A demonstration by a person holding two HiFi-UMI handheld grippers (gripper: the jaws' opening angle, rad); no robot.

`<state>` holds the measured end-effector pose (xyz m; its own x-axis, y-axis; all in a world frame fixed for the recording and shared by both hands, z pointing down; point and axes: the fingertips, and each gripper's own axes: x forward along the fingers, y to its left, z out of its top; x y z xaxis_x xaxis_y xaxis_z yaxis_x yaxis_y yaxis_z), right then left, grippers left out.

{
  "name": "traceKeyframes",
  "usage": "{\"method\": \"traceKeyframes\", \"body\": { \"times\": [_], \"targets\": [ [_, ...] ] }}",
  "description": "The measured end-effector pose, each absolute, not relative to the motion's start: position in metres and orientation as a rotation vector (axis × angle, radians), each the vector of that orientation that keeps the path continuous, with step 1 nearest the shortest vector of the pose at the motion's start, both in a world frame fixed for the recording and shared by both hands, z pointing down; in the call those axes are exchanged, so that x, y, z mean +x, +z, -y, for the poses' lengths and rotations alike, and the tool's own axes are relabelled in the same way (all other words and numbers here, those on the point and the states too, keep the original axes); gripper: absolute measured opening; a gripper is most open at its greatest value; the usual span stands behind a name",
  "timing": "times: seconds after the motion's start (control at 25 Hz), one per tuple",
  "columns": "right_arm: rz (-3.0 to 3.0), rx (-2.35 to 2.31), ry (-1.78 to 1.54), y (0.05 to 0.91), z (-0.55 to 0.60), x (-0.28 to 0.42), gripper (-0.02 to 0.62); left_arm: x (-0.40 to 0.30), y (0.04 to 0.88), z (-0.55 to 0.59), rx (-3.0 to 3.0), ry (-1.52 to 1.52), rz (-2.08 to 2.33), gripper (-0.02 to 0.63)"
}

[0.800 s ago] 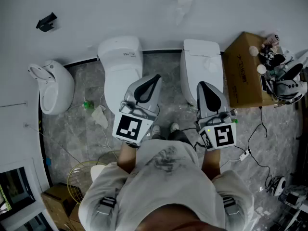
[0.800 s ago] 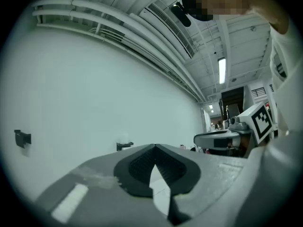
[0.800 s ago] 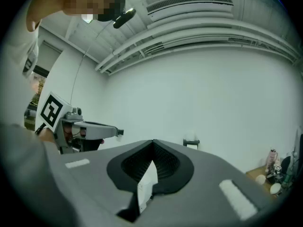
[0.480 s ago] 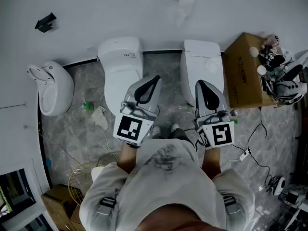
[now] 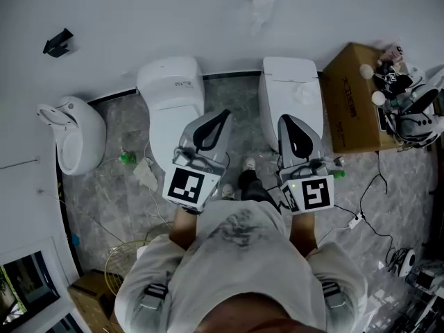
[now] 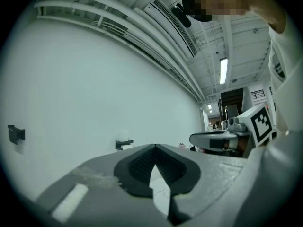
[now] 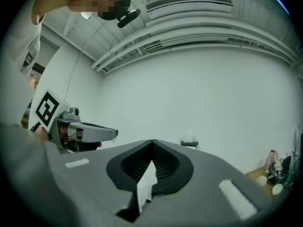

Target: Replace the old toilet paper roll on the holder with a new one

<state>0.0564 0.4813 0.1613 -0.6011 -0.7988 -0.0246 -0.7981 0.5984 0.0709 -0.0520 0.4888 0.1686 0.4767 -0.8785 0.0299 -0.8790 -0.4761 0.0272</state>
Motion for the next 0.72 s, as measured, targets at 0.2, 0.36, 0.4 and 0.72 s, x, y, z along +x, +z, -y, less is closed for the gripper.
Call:
{"method": "traceKeyframes", "body": {
  "times": [0.2,0.36,0.4,0.72],
  "targets": [
    [2.822,1.361,-0.135,0.166,-0.442,0.062,-0.002,-0.044,0.175,-0.451,2.640,0.037,1.620,-0.002],
    [2.843,1.328,-0.134,0.168,-0.402,0.070,-0.002,-0.034,0.178,-0.412,2.624,0.060,1.642,-0.002],
    [2.847,1.321,-0.134,0.168,-0.392,0.072,-0.002,-0.031,0.178,-0.403,2.621,0.063,1.648,-0.002],
    [2.874,1.257,-0.131,0.165,-0.332,0.092,-0.002,-0.006,0.172,-0.344,2.597,0.072,1.697,-0.002]
  ]
}}
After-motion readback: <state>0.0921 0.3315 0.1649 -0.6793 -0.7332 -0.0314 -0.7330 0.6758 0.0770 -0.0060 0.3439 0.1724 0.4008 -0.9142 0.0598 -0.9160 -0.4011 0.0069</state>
